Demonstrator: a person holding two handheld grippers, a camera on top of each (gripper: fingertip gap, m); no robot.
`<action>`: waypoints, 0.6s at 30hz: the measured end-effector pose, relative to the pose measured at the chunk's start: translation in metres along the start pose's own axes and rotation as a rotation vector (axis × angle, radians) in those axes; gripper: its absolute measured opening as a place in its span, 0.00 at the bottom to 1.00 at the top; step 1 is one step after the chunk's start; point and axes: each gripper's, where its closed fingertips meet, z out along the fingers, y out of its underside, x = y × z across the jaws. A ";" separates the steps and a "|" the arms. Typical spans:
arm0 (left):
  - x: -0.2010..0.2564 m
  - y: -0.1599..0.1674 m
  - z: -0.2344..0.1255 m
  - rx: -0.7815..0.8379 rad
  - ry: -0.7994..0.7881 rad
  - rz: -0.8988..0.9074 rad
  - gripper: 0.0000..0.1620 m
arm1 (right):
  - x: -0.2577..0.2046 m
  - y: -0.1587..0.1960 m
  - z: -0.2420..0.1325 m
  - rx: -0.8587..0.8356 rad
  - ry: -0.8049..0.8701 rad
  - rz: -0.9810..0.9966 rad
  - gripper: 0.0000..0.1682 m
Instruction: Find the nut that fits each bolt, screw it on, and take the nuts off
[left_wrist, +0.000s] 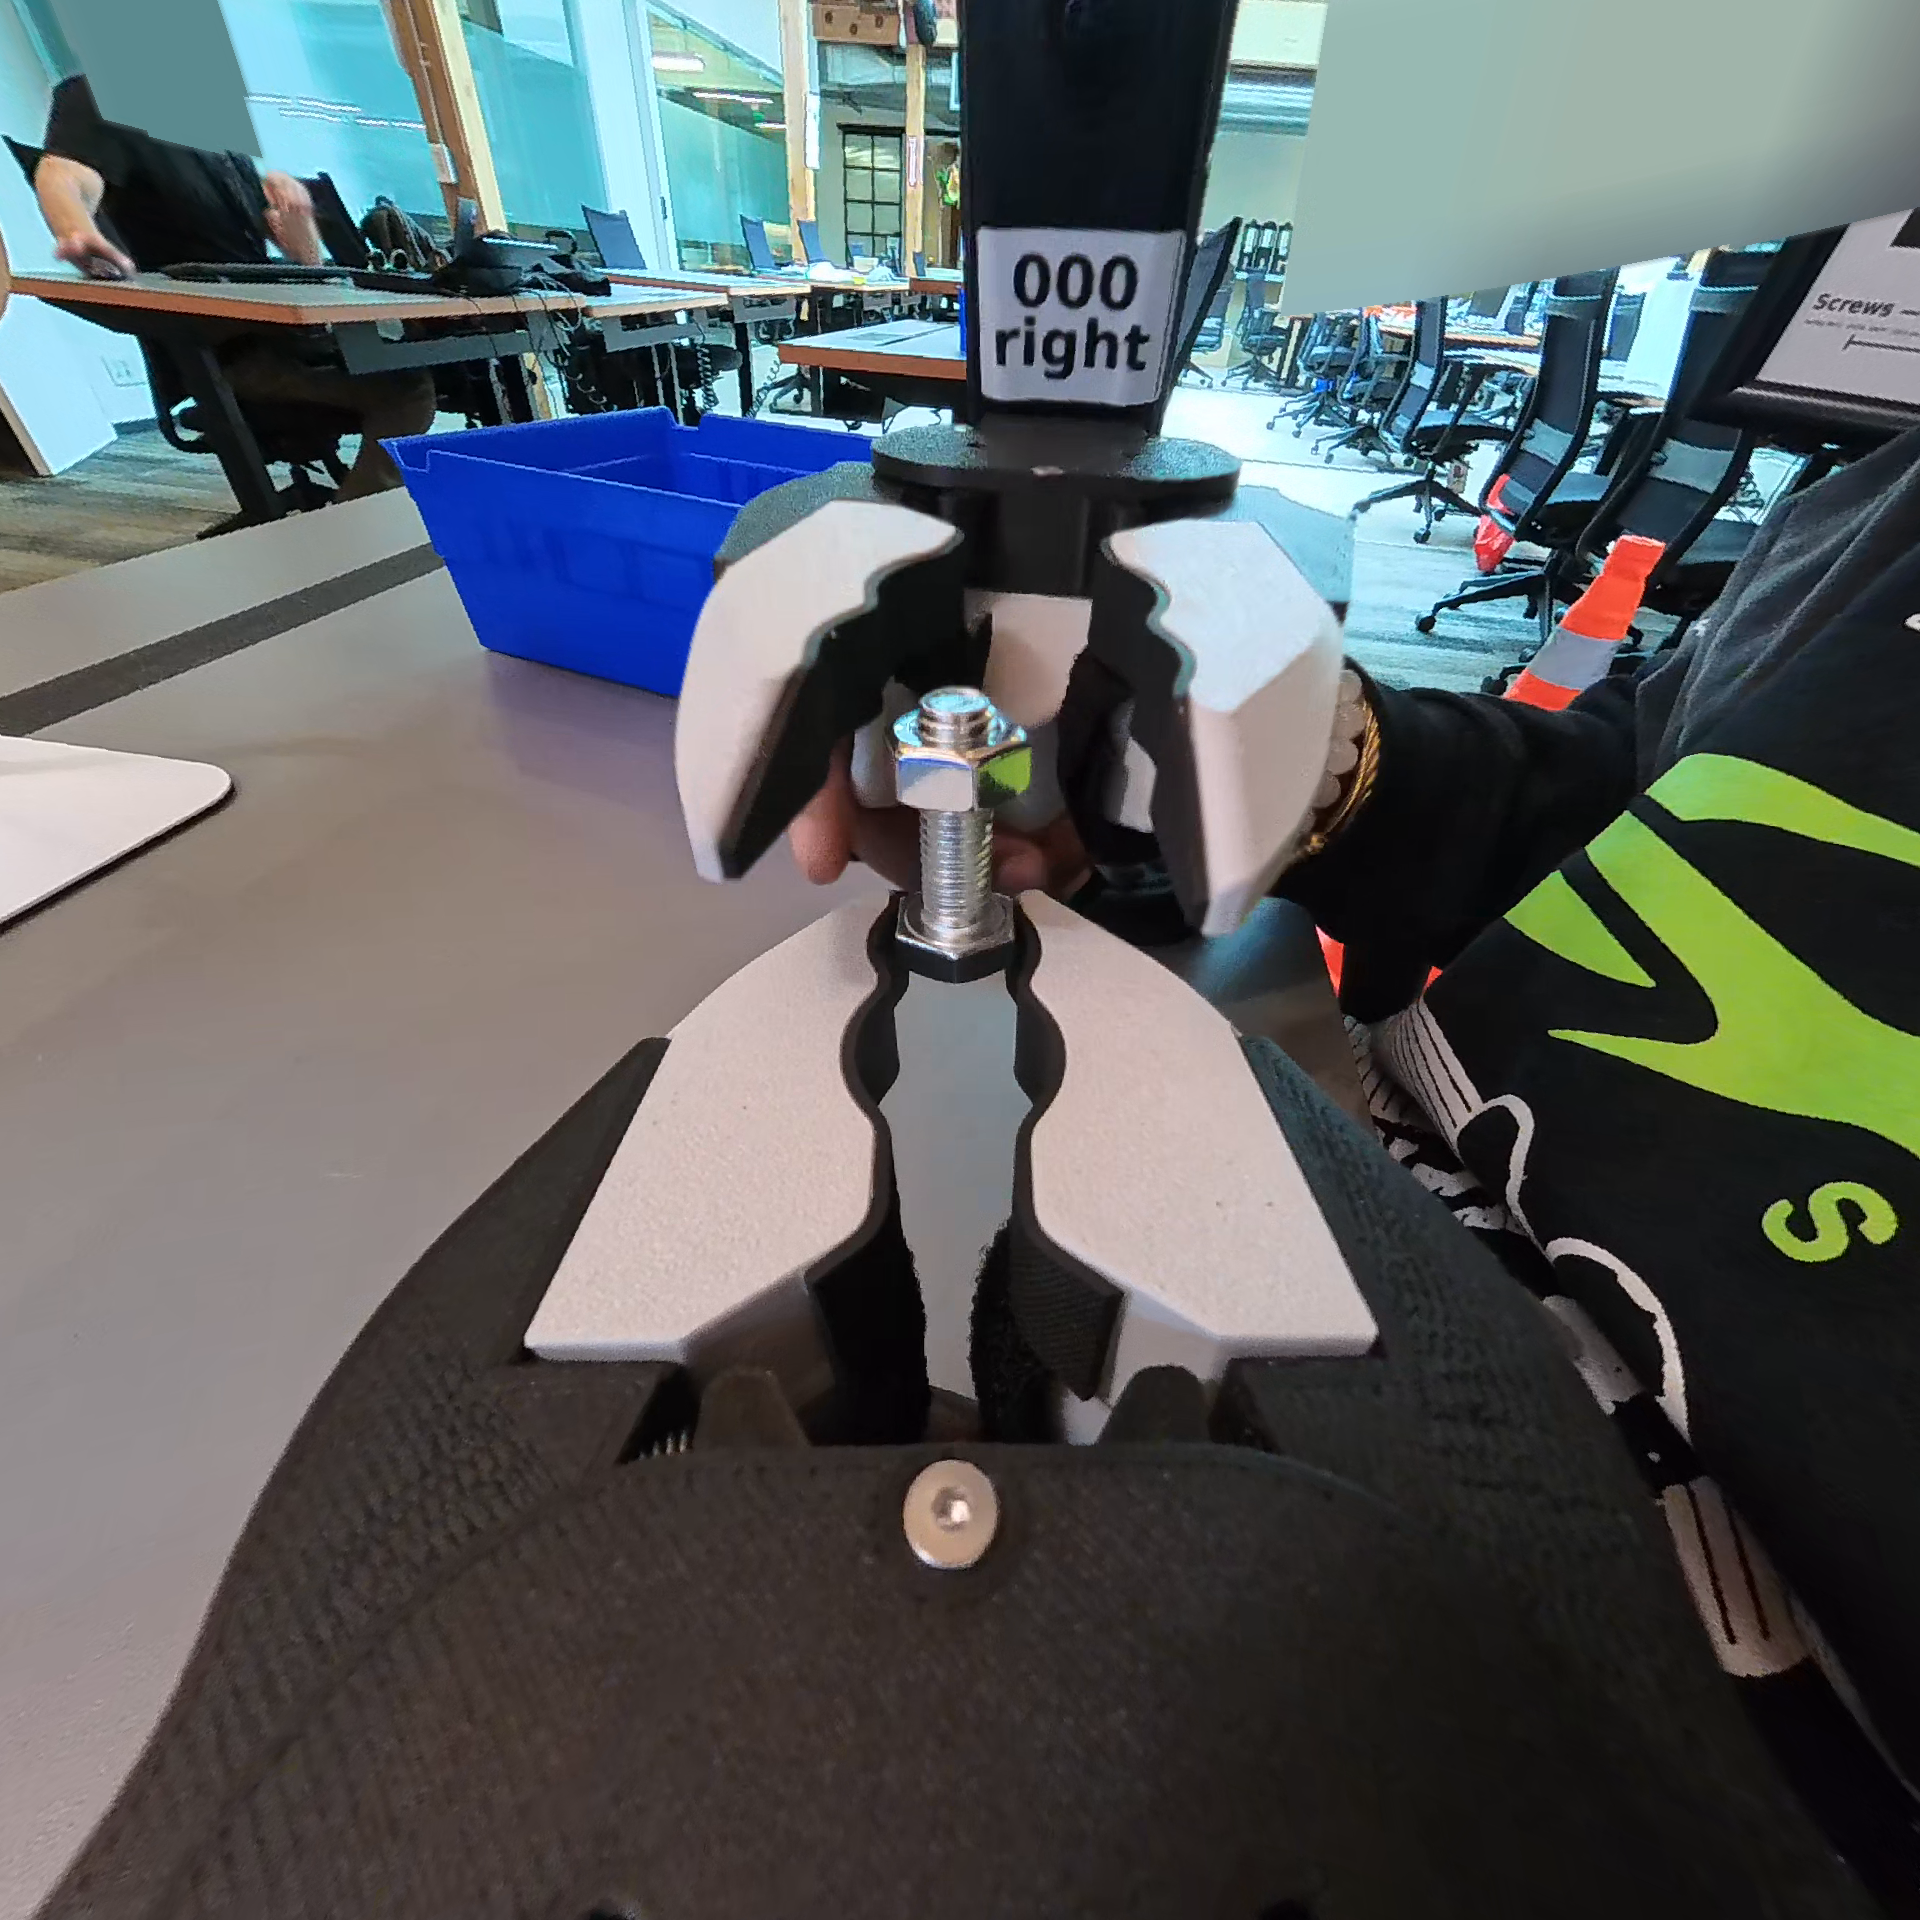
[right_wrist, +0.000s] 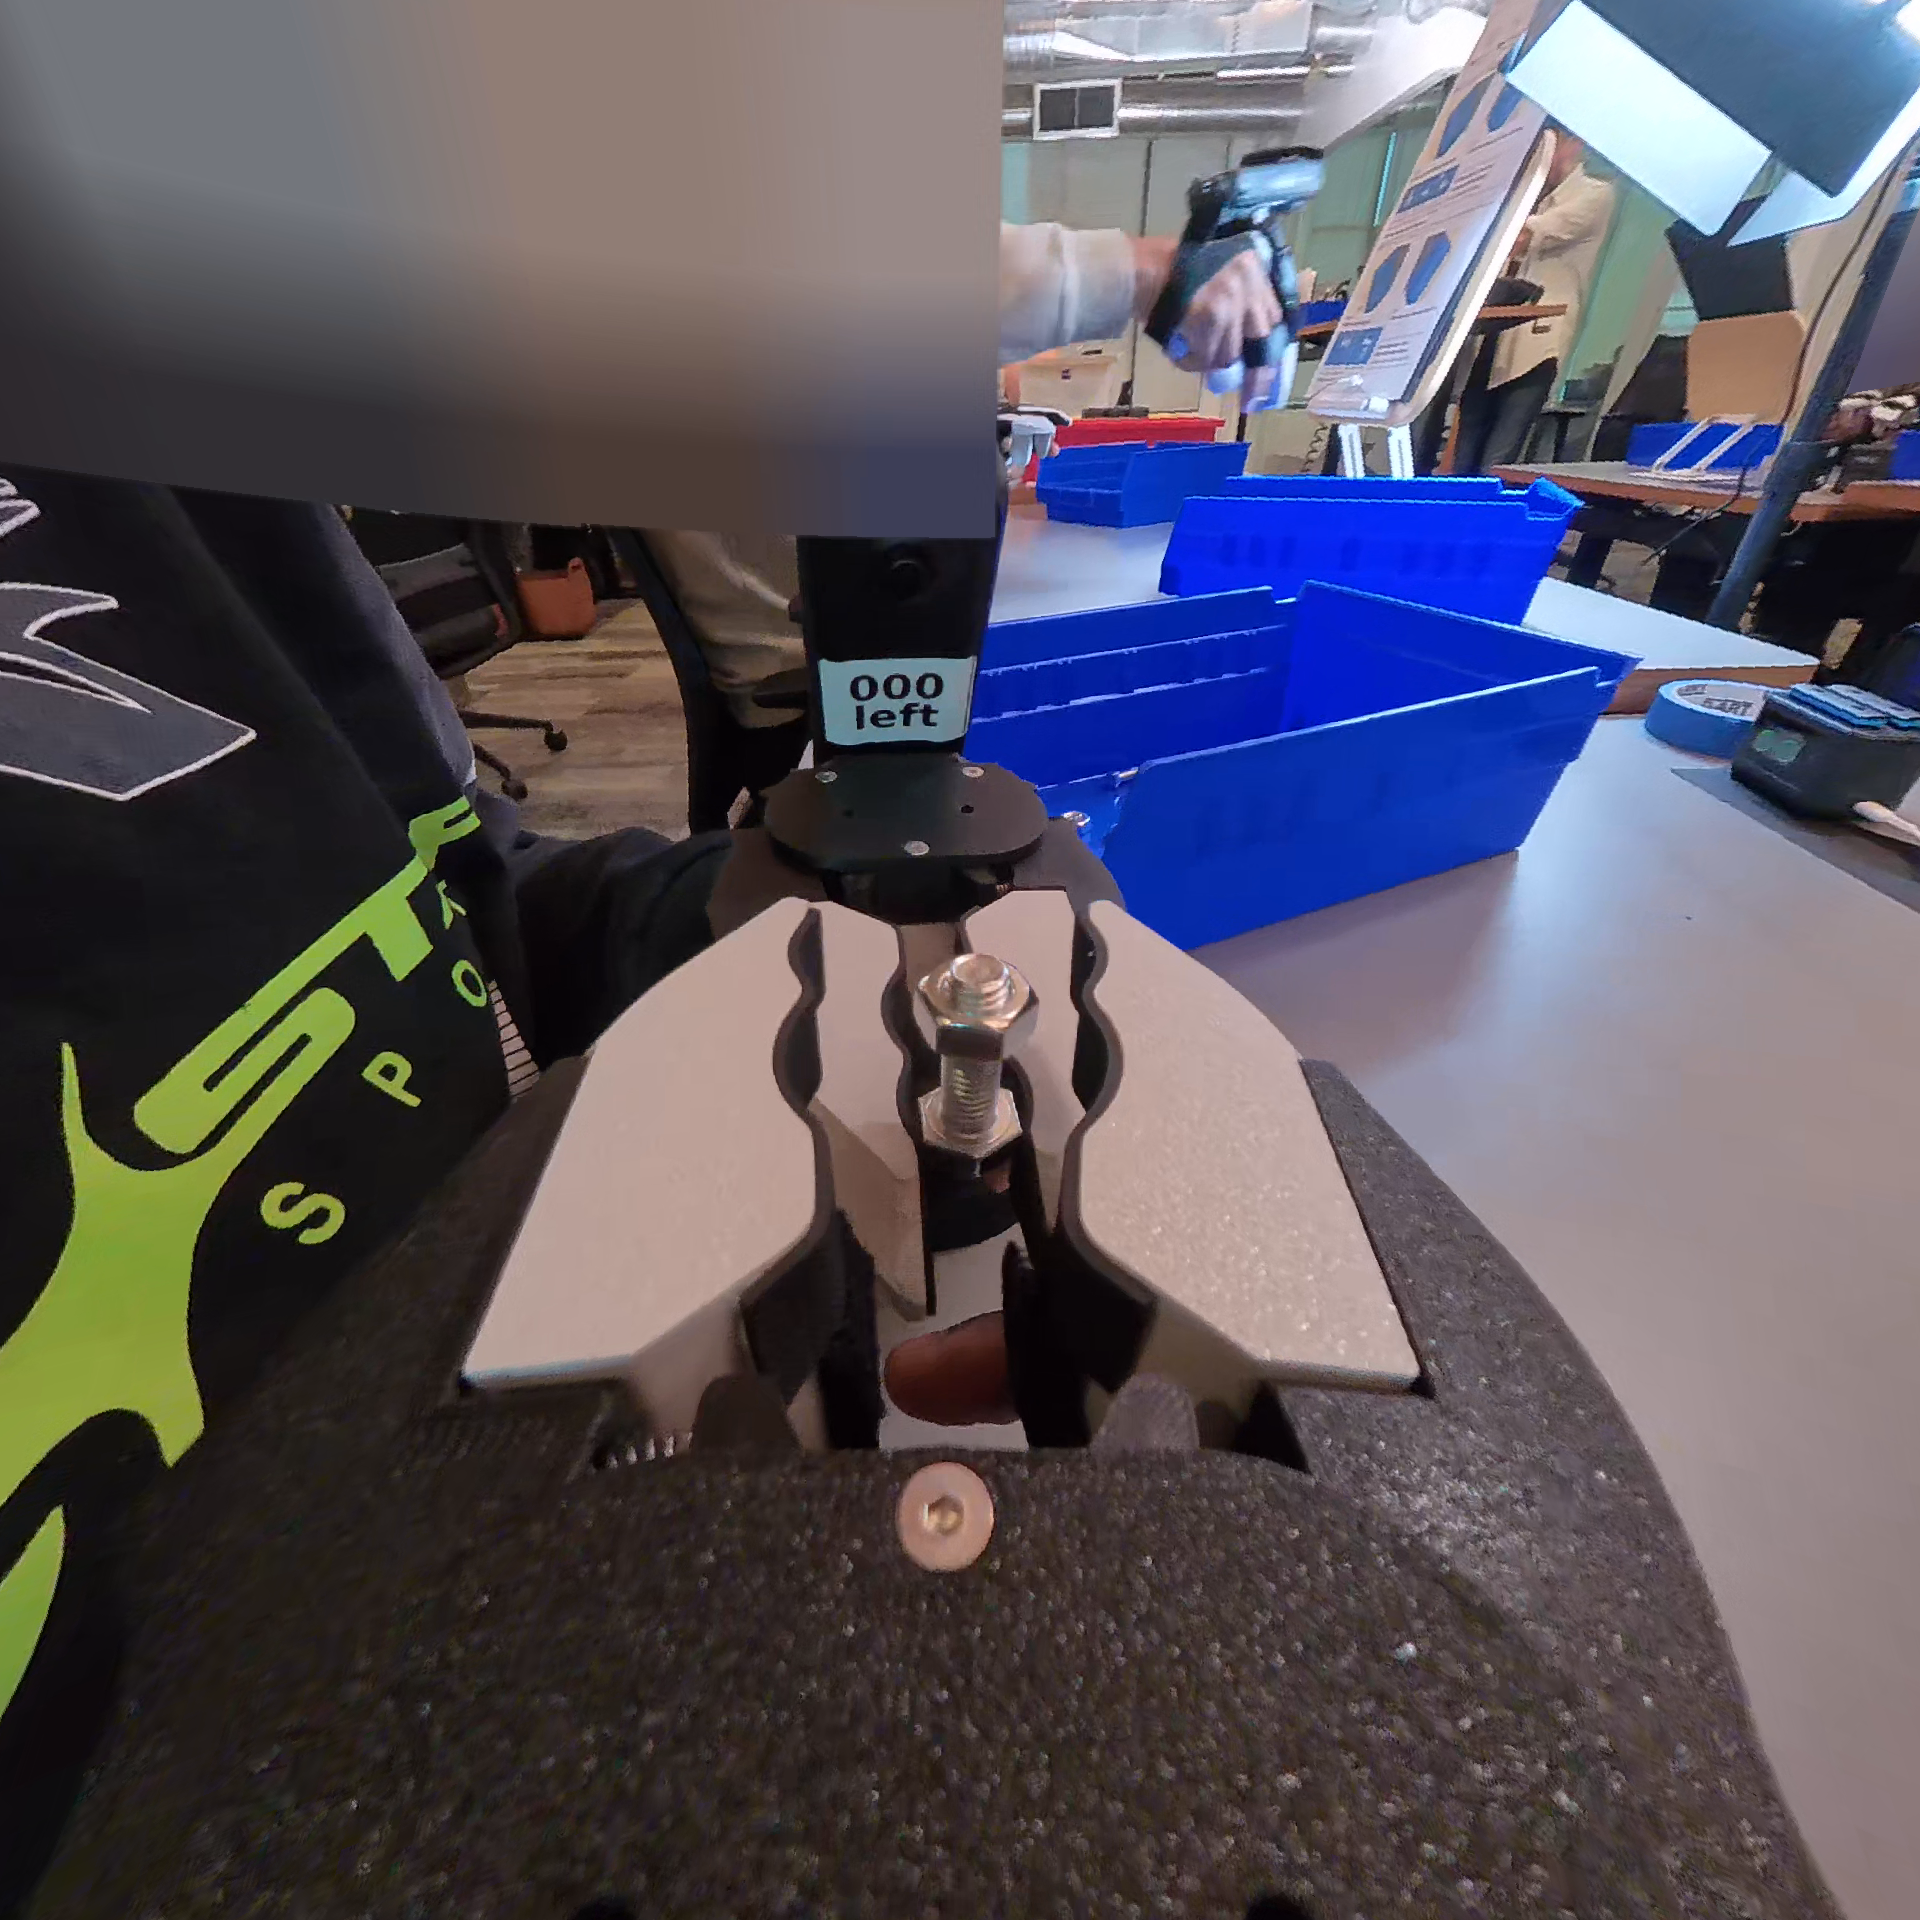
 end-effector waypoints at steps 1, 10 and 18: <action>0.000 0.000 0.000 0.001 -0.001 -0.001 0.11 | -0.001 0.001 0.001 -0.009 -0.004 -0.005 0.27; -0.001 -0.001 -0.001 0.009 -0.004 -0.004 0.11 | -0.001 0.002 -0.019 0.021 0.067 -0.005 0.22; -0.001 -0.001 -0.001 0.007 -0.005 -0.005 0.11 | -0.005 -0.005 -0.047 0.086 0.113 0.002 0.07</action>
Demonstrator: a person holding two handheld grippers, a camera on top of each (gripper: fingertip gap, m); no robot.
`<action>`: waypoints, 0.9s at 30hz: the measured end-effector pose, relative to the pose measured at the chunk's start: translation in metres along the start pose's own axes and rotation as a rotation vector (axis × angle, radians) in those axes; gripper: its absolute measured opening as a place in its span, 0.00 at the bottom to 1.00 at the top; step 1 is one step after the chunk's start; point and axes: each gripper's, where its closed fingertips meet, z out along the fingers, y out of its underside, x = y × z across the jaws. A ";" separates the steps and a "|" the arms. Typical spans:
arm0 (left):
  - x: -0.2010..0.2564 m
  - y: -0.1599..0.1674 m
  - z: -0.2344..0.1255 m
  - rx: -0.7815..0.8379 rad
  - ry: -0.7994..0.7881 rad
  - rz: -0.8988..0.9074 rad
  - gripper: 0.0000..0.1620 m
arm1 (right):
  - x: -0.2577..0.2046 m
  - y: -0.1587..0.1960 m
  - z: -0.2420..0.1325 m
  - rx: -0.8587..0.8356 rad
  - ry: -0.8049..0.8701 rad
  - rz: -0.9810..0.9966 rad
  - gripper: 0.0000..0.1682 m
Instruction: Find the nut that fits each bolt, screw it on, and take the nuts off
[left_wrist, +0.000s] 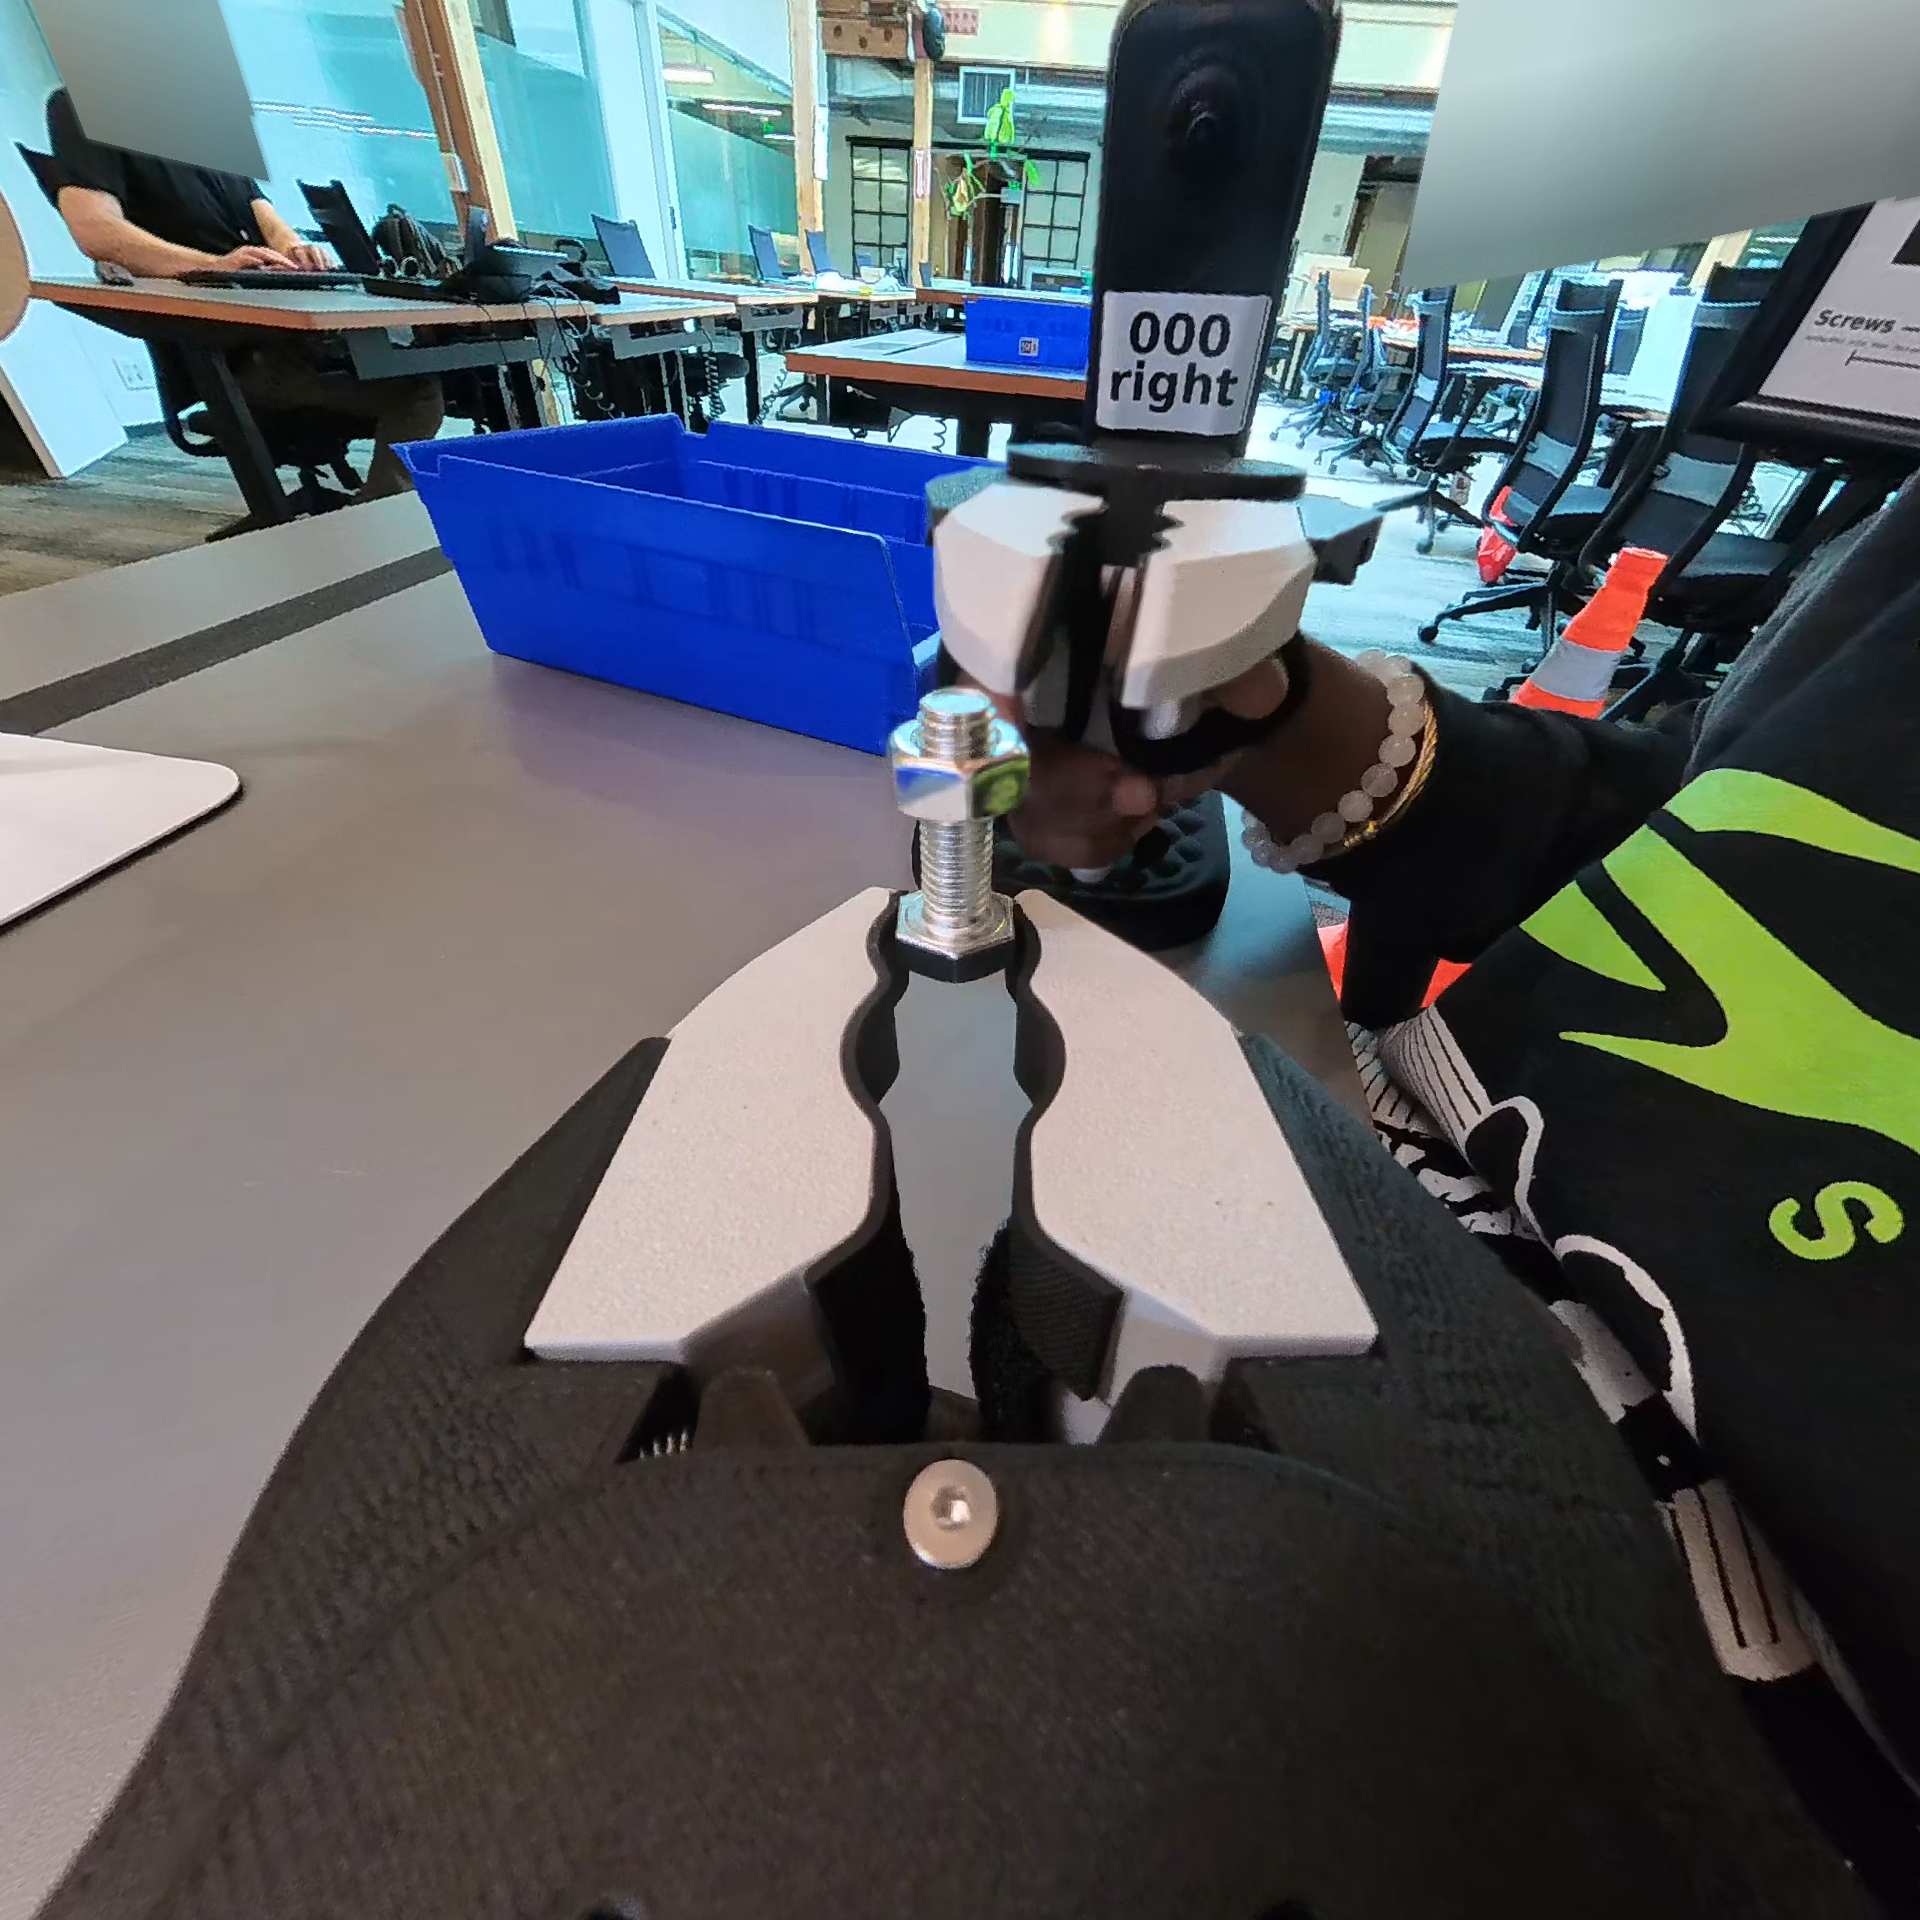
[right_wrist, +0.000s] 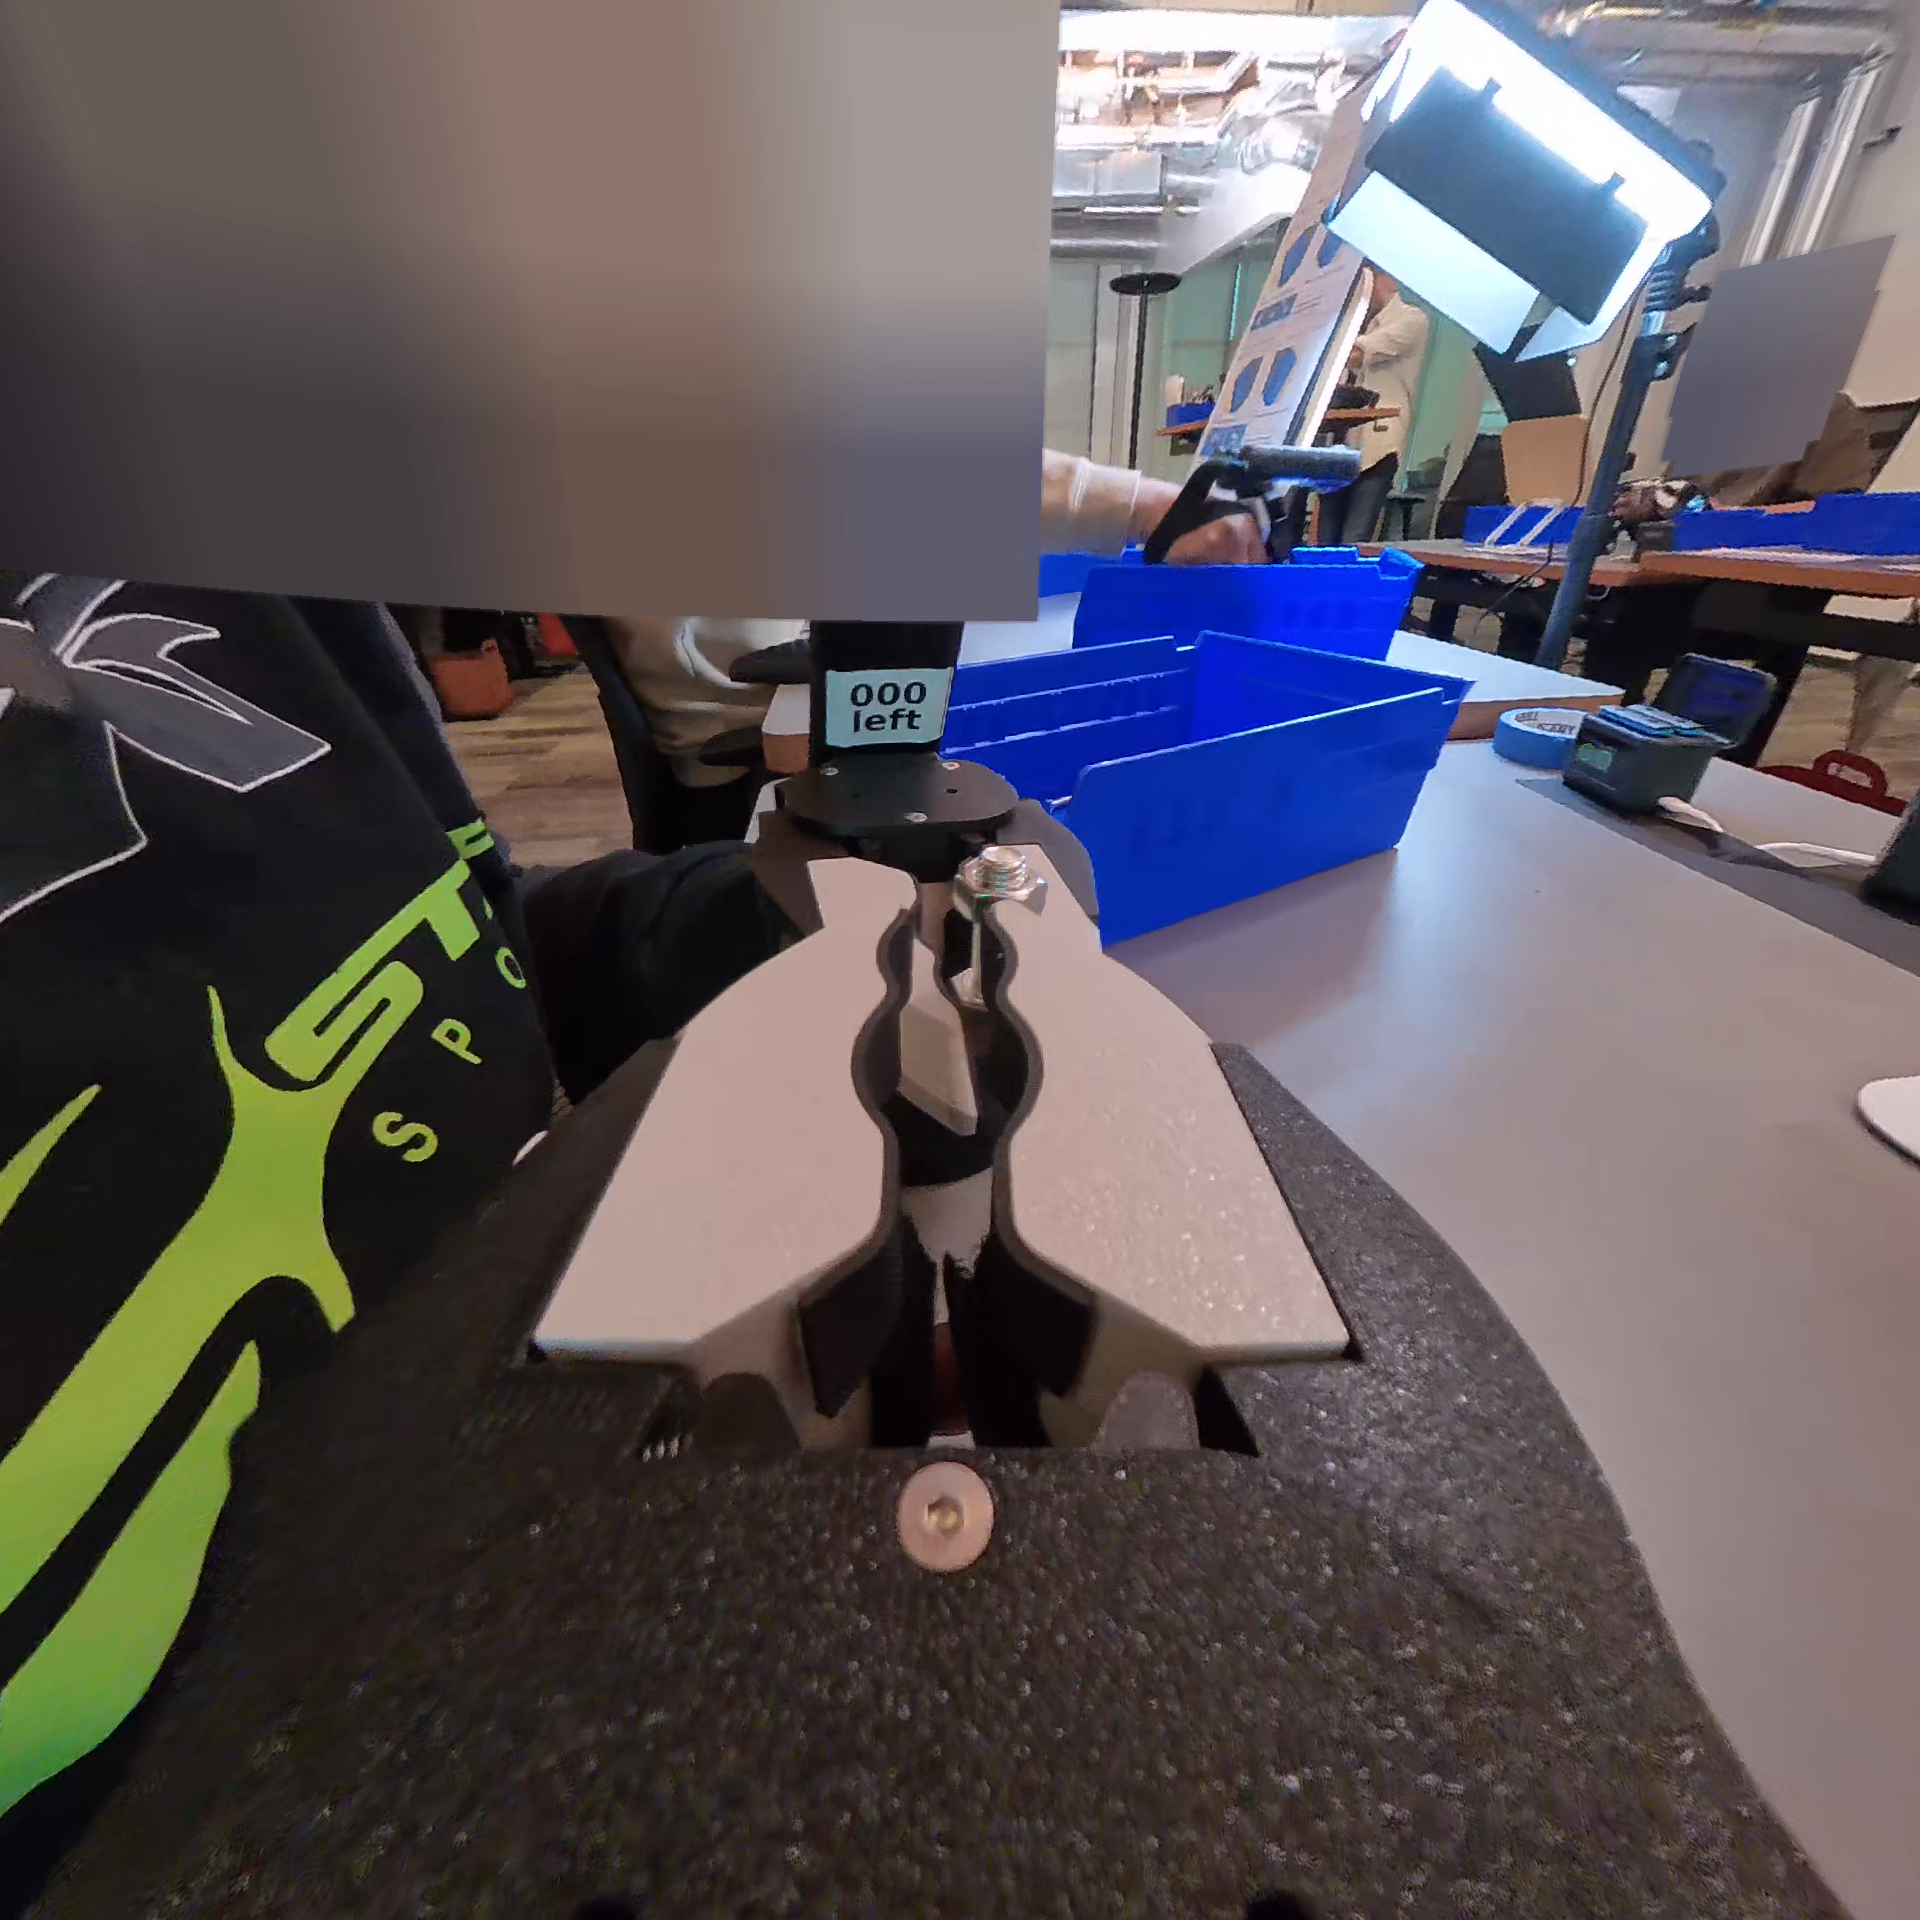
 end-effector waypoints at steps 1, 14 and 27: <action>0.000 0.000 0.000 -0.001 0.000 0.001 0.11 | 0.003 -0.001 -0.001 0.004 0.014 -0.002 0.07; 0.001 0.000 0.000 -0.003 0.006 0.002 0.11 | 0.004 0.009 0.044 -0.071 -0.089 -0.005 0.25; -0.001 0.000 0.000 0.000 0.000 -0.003 0.11 | 0.002 0.007 0.024 -0.059 -0.026 -0.023 0.20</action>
